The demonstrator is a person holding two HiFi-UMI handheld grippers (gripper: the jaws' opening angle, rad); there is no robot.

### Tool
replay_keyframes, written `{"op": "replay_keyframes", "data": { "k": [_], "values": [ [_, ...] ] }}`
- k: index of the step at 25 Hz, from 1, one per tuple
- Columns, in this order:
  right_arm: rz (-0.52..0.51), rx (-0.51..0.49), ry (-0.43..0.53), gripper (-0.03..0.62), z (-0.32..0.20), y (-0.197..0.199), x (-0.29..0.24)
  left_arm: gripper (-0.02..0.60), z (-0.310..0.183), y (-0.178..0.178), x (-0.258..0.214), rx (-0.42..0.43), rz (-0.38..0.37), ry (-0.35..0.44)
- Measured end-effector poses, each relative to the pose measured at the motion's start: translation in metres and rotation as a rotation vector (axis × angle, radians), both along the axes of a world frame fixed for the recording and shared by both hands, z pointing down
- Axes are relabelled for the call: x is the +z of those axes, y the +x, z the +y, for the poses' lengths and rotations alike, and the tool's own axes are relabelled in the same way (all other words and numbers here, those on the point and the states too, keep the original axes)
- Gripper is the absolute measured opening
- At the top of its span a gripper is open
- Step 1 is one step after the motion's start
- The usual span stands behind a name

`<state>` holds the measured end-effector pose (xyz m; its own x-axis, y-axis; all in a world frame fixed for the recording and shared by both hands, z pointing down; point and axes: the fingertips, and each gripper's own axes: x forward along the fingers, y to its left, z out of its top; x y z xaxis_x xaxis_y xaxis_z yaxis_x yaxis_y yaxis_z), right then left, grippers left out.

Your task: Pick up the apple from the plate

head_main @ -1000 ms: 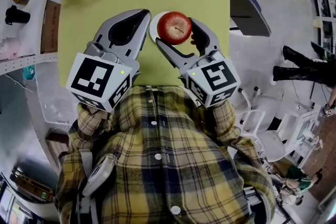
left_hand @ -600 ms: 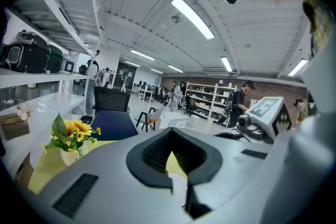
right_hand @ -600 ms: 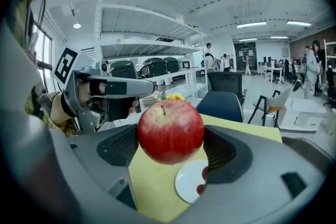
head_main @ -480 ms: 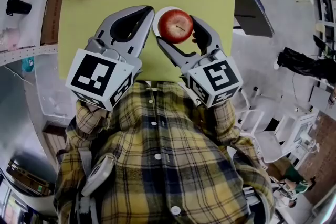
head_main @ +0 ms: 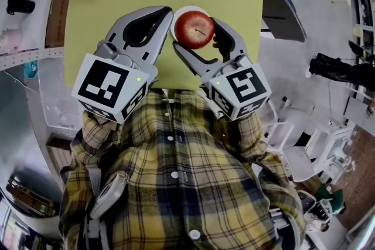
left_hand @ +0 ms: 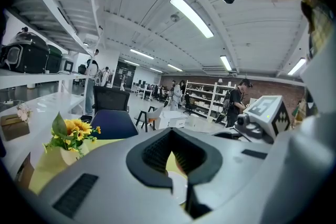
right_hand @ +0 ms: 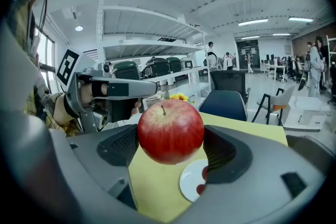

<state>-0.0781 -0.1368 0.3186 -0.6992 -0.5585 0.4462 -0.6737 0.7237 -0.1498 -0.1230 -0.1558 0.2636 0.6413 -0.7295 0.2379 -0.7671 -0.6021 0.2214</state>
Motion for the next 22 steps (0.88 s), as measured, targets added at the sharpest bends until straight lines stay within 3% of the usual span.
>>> {"op": "replay_keyframes", "data": {
  "k": [11, 22],
  "values": [
    [-0.024, 0.015, -0.004, 0.382, -0.0003, -0.0006, -0.0023, -0.002, 0.0010, 0.0013, -0.0042, 0.025, -0.010, 0.017],
    [-0.019, 0.011, -0.004, 0.382, 0.0059, 0.0005, -0.0026, -0.002, 0.0056, 0.0036, -0.0060, 0.037, 0.044, 0.004]
  ]
}}
